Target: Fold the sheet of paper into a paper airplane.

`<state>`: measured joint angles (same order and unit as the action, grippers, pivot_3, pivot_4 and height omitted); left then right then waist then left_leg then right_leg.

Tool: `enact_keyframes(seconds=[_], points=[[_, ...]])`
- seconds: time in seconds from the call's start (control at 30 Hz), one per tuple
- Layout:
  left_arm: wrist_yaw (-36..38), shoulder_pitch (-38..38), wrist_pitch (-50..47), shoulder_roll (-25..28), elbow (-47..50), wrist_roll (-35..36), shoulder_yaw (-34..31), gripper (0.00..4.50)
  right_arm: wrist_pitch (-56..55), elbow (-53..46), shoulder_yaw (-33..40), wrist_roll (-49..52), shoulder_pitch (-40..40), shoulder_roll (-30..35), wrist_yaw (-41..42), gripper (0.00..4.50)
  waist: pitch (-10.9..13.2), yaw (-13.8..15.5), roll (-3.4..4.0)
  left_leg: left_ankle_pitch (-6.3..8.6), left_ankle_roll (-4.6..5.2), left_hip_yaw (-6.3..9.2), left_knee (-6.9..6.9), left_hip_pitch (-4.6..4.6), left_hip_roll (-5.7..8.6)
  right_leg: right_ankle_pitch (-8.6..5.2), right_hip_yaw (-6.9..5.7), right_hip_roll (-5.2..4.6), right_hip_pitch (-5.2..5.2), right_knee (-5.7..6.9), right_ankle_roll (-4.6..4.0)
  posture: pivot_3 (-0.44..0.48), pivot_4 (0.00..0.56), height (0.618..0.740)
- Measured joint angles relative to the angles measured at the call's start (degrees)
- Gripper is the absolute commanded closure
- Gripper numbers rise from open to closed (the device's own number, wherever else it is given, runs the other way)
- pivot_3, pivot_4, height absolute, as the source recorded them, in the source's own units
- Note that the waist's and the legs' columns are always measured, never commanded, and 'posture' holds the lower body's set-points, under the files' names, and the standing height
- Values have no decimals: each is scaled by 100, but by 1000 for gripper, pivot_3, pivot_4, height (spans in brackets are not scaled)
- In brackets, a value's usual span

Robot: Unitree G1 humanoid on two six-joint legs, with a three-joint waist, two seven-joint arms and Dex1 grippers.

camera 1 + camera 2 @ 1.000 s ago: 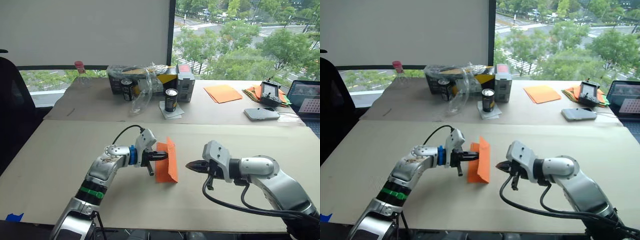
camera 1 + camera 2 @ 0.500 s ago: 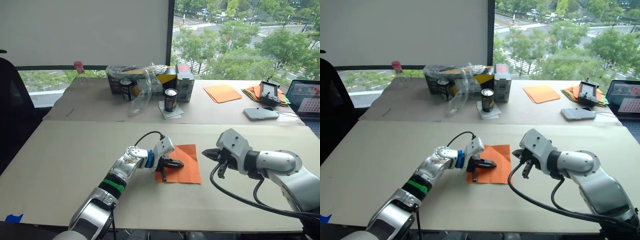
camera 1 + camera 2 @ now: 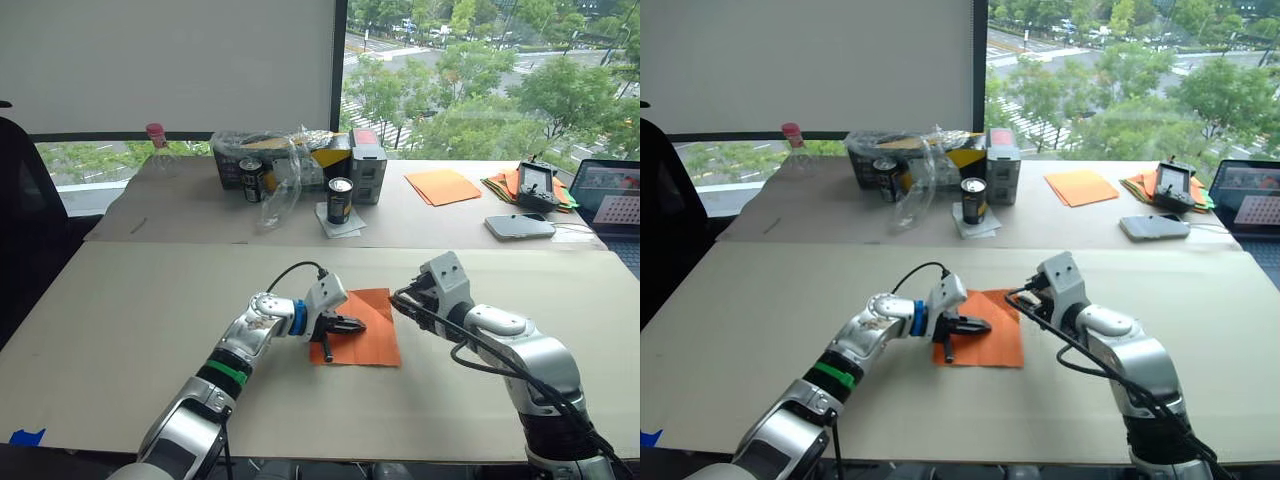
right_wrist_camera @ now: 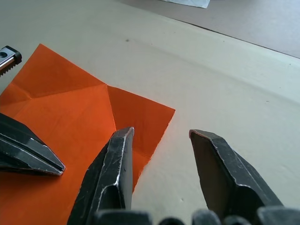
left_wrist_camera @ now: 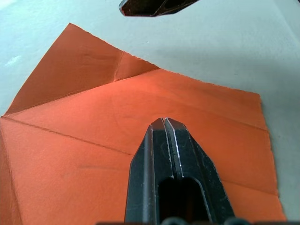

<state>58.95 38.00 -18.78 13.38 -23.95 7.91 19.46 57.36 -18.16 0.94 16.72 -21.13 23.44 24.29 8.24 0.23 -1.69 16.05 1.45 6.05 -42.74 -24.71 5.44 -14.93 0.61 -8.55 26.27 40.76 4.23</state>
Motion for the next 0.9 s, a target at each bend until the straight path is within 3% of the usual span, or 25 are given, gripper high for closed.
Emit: enact_keyframes(seconds=[0.3,0.6,0.63,0.83,0.9], points=[[-131,-297,-175,257,527,0,-65,4500,-488,1024,-55,-27,-231,-218,65,1956,-2,-114,4,0,0,-1,5,8,-1,0,2,2,1,7,0,0,150,670],[-249,-431,-382,283,802,4,-95,4500,-561,1137,-67,156,-296,-322,334,1956,-2,-113,4,0,-1,-1,5,8,-1,0,2,2,0,8,0,0,150,670],[-249,-444,-391,301,828,5,-97,4500,-561,1122,-78,161,-296,-326,339,2457,-2,-114,4,0,-1,-1,5,8,-1,0,2,2,1,8,0,0,150,670],[-230,-464,-405,425,858,47,-138,4500,-801,704,-506,43,-293,46,618,4420,-3,-113,5,0,-1,-1,4,9,-1,0,1,2,0,7,0,0,150,670],[-228,-461,-405,426,853,49,-140,4500,-897,610,-630,2,-278,128,712,4468,-3,-113,5,0,-1,-1,4,9,-1,0,2,2,-1,7,0,0,150,670]])
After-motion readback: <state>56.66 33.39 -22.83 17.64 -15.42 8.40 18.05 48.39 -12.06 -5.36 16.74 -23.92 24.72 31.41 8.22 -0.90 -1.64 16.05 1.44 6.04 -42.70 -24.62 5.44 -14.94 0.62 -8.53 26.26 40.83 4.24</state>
